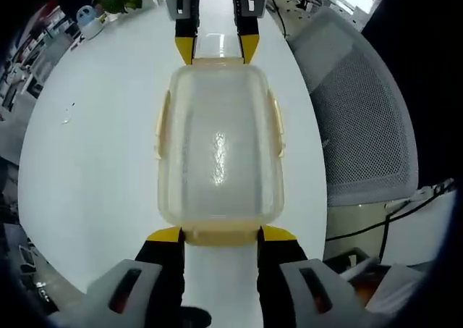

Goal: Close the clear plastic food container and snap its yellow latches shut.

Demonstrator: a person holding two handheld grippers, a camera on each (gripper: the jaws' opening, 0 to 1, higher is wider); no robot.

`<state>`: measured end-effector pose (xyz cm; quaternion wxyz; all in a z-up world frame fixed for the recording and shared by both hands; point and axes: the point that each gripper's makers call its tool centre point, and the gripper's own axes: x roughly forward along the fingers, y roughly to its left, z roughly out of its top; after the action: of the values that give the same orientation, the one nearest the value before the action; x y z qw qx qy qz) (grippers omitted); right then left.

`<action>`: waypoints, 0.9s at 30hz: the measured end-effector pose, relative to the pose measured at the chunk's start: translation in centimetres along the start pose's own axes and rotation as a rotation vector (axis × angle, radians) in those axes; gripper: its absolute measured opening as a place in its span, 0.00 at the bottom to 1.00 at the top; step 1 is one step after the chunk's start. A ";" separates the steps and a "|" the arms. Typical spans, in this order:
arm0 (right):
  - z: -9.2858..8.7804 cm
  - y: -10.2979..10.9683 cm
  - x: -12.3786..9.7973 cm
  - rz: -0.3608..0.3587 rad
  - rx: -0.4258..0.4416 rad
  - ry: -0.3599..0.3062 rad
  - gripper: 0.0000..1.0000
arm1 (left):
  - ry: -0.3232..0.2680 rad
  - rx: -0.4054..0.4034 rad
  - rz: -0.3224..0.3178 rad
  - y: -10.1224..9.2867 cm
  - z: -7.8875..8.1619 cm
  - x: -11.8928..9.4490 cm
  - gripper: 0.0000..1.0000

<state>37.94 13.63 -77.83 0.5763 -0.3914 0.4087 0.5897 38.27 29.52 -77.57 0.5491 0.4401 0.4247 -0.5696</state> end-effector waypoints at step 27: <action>-1.8 0.5 -1.0 0.011 -0.022 0.026 0.37 | 0.013 -0.008 -0.005 -0.6 1.8 0.5 0.38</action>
<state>37.44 11.63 -77.50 0.5633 -0.4032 0.4118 0.5921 37.60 27.65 -77.54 0.5466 0.4404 0.4316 -0.5666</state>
